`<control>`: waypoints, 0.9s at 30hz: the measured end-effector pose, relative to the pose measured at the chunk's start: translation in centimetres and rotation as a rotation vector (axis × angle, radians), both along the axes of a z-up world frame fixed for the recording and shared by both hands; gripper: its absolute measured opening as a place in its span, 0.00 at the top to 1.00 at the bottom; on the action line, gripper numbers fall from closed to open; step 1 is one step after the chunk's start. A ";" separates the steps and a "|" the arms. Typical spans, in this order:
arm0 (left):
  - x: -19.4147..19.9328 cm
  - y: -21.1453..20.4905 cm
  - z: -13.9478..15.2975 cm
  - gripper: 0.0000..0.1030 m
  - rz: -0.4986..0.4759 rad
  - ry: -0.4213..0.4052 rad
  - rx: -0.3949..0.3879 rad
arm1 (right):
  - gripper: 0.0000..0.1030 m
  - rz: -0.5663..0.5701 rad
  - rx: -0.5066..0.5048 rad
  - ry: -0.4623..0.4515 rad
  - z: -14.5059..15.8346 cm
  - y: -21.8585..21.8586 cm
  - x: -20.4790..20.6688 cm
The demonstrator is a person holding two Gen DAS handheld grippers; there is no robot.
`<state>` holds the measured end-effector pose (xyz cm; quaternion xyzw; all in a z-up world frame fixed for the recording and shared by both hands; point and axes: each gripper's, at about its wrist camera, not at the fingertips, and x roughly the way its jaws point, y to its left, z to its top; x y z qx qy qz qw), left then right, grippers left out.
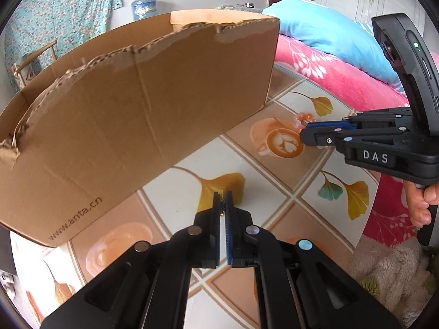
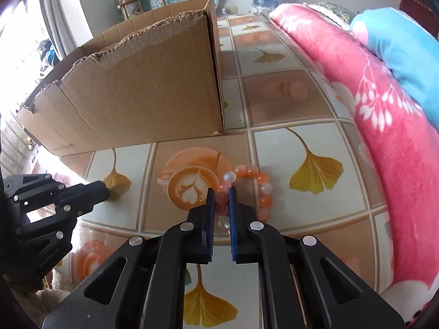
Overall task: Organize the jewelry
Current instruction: 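Close the right gripper on the bead bracelet and lift, then carry the bead bracelet over the box with the right gripper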
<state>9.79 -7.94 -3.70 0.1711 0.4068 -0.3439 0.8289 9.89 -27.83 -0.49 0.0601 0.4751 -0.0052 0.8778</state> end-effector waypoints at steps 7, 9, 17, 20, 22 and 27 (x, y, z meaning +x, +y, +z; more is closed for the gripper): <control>0.0 0.4 -0.1 0.97 0.010 0.001 -0.010 | 0.93 -0.027 0.096 -0.039 1.3 -1.1 -0.4; 0.0 0.5 -0.1 0.97 0.014 0.000 -0.012 | 0.93 -0.034 0.149 -0.056 1.8 -1.6 -0.5; -0.4 1.0 0.8 0.98 0.011 -0.023 -0.025 | 0.93 -0.038 0.248 -0.117 3.6 -2.3 -0.8; -0.7 1.3 1.6 0.98 0.014 -0.040 -0.039 | 0.93 -0.041 0.284 -0.146 4.7 -2.9 -1.1; -1.1 1.7 2.5 0.98 0.017 -0.061 -0.051 | 0.93 -0.043 0.314 -0.170 5.6 -3.3 -1.7; -2.0 2.6 5.3 0.98 0.024 -0.125 -0.090 | 0.93 -0.042 0.372 -0.230 7.8 -4.3 -2.7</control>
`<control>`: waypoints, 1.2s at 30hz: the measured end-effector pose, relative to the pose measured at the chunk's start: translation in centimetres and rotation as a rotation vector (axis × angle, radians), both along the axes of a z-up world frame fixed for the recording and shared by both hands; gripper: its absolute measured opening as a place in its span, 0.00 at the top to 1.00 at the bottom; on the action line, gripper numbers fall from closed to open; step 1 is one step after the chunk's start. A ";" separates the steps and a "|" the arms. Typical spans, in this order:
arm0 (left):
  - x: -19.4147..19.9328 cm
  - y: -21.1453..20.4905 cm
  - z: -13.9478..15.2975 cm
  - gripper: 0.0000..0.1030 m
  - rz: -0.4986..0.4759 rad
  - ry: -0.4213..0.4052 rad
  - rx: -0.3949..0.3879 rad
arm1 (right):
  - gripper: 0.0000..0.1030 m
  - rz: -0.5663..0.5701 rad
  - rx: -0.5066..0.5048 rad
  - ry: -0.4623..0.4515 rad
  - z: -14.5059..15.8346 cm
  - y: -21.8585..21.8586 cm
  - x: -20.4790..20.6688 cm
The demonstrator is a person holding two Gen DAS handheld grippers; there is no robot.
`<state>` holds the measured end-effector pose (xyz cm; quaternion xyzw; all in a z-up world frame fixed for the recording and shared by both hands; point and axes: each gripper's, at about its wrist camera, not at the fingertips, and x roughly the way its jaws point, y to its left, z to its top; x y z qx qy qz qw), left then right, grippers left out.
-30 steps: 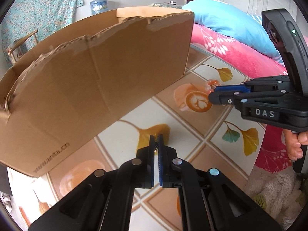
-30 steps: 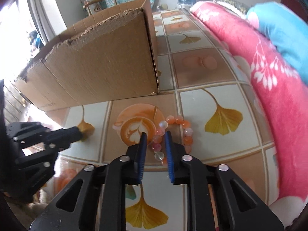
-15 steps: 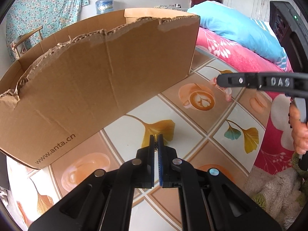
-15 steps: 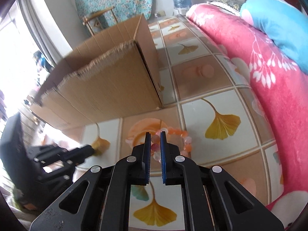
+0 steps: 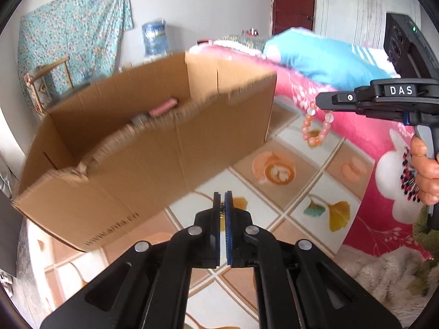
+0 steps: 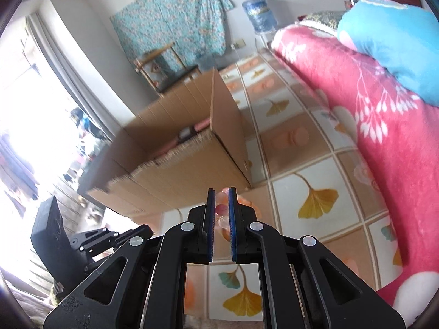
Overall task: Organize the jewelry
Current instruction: 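Carry the bead bracelet over the box with the right gripper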
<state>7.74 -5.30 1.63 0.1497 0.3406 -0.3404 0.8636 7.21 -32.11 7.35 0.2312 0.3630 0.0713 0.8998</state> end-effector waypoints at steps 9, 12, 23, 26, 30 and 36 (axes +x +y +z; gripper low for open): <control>-0.8 2.5 6.0 0.98 0.010 -0.104 -0.101 | 0.93 0.034 0.035 -0.125 4.5 -0.1 -0.9; -1.0 3.1 7.8 0.98 0.015 -0.147 -0.124 | 0.93 0.049 0.047 -0.152 5.6 -0.1 -0.9; 2.0 5.1 11.9 0.98 0.098 -0.251 -0.151 | 0.93 0.208 0.056 -0.283 9.4 2.7 3.8; 4.1 5.4 11.6 0.98 0.120 -0.215 -0.152 | 0.93 0.244 0.059 -0.289 9.3 3.5 5.8; 7.1 6.1 10.2 0.98 0.135 -0.091 -0.185 | 0.93 0.277 0.067 -0.261 8.4 4.4 8.4; 10.2 6.7 7.8 0.98 0.161 0.042 -0.188 | 0.93 0.295 0.080 -0.195 6.5 5.1 10.9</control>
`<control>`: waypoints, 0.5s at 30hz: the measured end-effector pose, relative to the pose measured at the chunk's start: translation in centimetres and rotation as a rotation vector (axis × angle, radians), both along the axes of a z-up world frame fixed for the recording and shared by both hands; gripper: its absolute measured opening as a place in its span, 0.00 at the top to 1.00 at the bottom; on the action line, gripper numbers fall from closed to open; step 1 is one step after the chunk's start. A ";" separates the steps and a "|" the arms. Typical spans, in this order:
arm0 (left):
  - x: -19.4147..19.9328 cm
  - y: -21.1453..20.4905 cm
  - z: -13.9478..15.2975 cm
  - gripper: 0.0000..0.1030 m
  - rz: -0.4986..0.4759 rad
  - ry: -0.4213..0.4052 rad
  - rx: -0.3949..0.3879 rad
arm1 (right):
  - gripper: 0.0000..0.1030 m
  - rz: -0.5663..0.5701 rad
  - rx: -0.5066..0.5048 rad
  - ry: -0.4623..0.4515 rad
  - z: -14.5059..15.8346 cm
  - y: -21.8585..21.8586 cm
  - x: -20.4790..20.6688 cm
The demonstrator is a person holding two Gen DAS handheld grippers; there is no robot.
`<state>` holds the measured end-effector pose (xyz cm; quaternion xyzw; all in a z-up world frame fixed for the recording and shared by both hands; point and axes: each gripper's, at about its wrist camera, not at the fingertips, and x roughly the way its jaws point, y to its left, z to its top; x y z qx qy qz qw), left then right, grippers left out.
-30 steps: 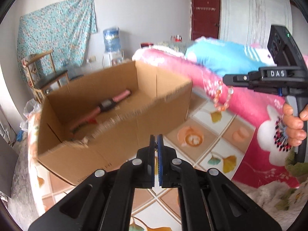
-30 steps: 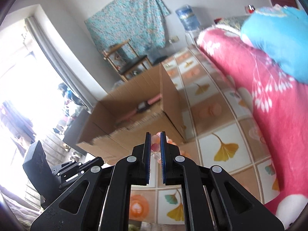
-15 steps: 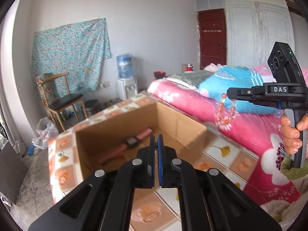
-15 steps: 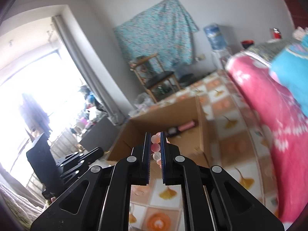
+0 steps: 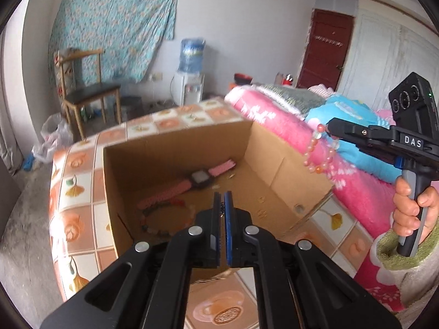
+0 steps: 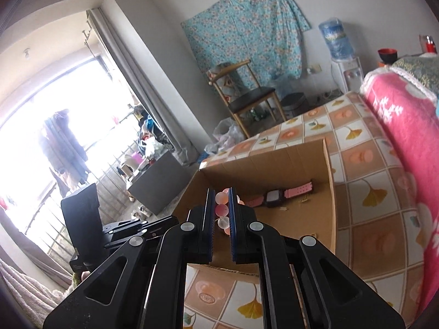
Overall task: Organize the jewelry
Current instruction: 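Carry the bead bracelet over the box with the right gripper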
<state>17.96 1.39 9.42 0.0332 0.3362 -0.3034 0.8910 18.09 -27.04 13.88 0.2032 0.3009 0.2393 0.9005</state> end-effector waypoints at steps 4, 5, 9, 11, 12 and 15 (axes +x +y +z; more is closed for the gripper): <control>1.1 -0.1 -1.4 0.97 -0.007 0.069 0.023 | 0.93 -0.006 -0.012 0.034 -1.0 0.0 1.3; 1.2 0.0 -1.6 0.96 -0.004 0.077 0.028 | 0.93 -0.009 -0.014 0.039 -1.1 0.0 1.5; 1.2 0.6 -2.4 0.78 0.009 0.111 0.019 | 0.93 -0.013 -0.014 0.054 -1.4 -0.2 1.9; 1.1 1.0 -2.4 0.76 0.018 0.110 0.012 | 0.93 -0.016 -0.017 0.064 -1.7 -0.2 2.3; 1.0 1.2 -2.3 0.73 0.022 0.104 0.008 | 0.93 -0.016 -0.018 0.068 -1.7 -0.2 2.3; 0.4 1.8 -1.7 0.64 0.038 0.079 -0.004 | 0.93 -0.016 -0.023 0.098 -2.1 -0.1 3.1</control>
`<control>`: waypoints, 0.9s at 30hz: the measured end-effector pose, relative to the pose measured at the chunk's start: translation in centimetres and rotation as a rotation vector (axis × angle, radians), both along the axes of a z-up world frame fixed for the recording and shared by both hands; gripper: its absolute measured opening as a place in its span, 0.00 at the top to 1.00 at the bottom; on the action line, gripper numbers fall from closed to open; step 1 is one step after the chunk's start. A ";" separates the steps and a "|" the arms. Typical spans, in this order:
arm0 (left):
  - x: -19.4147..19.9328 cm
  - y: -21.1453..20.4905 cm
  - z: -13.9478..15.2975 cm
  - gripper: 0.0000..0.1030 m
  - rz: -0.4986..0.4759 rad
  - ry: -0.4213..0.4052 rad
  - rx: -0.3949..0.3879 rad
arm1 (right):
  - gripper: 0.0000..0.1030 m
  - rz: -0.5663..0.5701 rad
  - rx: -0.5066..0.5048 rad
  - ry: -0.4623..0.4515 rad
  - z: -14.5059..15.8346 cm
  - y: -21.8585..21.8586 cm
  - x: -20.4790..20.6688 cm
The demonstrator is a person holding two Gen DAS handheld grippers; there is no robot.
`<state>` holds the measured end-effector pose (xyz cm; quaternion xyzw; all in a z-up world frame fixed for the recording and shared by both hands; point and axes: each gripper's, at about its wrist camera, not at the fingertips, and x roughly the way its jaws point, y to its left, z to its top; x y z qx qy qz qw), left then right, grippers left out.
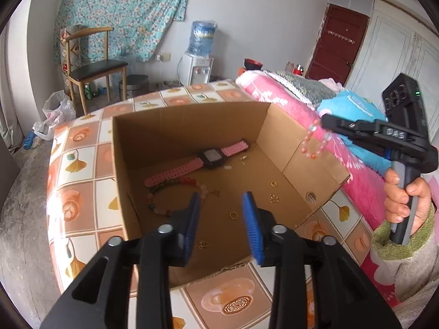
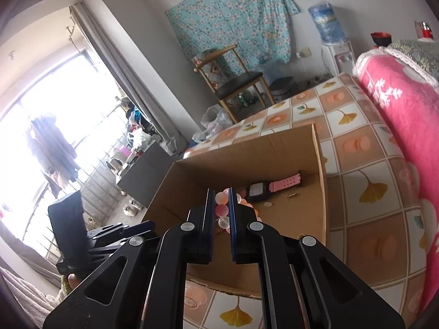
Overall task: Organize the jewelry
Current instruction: 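Carry the bead bracelet over the box with the right gripper, then open the right gripper to drop the bracelet into the box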
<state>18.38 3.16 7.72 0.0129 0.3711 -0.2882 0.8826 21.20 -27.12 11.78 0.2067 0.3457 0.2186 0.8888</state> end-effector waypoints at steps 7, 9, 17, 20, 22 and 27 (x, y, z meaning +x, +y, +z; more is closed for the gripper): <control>-1.9 0.7 1.2 0.27 0.062 -0.079 0.031 | 0.93 0.067 -0.025 0.127 -2.0 2.0 3.2; -2.4 0.8 1.3 0.24 0.071 -0.083 0.033 | 0.92 0.055 -0.092 0.153 -2.5 2.8 3.9; -3.9 1.3 1.5 0.20 0.094 -0.091 0.038 | 0.88 -0.049 -0.208 0.115 -1.6 1.7 1.5; -4.6 1.2 1.8 0.16 0.102 -0.101 0.035 | 0.85 -0.074 -0.185 0.093 -0.8 1.3 -0.5; -5.1 1.0 2.1 0.12 0.114 -0.107 0.041 | 0.77 -0.087 -0.170 0.078 -0.4 1.3 -1.8; -6.9 1.0 2.8 0.05 0.163 -0.165 0.042 | 0.50 -0.148 -0.199 0.031 0.9 2.2 -6.4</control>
